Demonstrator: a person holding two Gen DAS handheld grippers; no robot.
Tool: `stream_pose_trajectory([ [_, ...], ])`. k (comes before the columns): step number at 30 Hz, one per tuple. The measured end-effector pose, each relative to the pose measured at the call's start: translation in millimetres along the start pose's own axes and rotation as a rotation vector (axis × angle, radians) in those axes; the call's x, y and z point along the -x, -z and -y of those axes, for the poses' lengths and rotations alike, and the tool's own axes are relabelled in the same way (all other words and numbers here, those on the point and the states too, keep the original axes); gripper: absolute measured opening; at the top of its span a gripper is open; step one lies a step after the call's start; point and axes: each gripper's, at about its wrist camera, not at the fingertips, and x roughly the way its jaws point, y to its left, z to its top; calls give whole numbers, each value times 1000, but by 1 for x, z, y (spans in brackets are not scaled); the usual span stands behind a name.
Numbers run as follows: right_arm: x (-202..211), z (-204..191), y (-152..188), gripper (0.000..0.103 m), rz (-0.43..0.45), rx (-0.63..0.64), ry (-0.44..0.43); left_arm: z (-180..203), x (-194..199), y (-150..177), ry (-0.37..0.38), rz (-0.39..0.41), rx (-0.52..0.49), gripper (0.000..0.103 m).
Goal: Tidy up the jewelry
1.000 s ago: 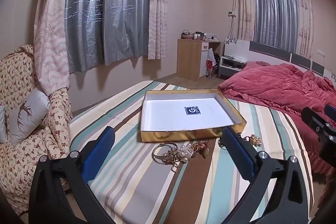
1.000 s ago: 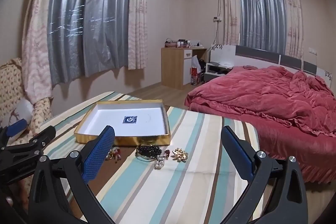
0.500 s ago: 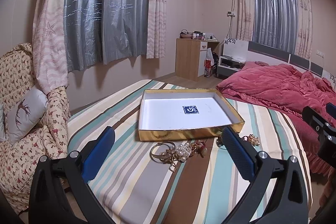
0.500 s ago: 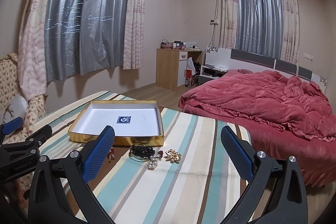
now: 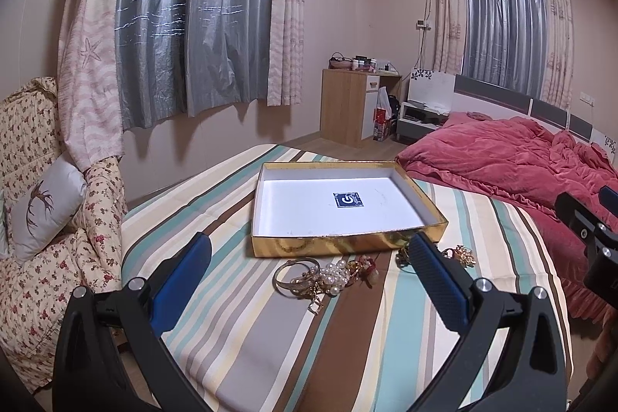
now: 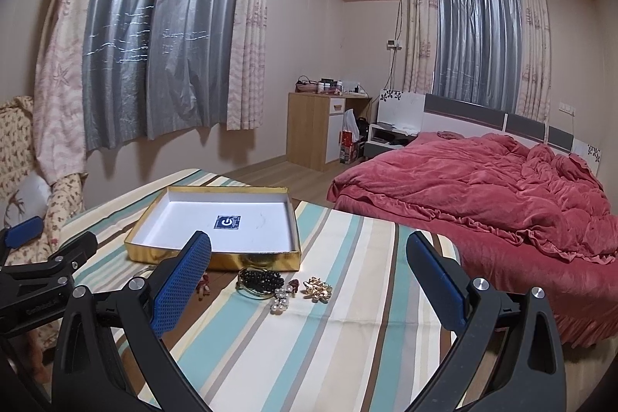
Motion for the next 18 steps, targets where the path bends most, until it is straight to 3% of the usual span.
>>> stream_pose_trajectory([
  [18, 0, -1, 0, 98, 6, 5, 6, 2, -2, 1, 2, -1, -1, 0],
])
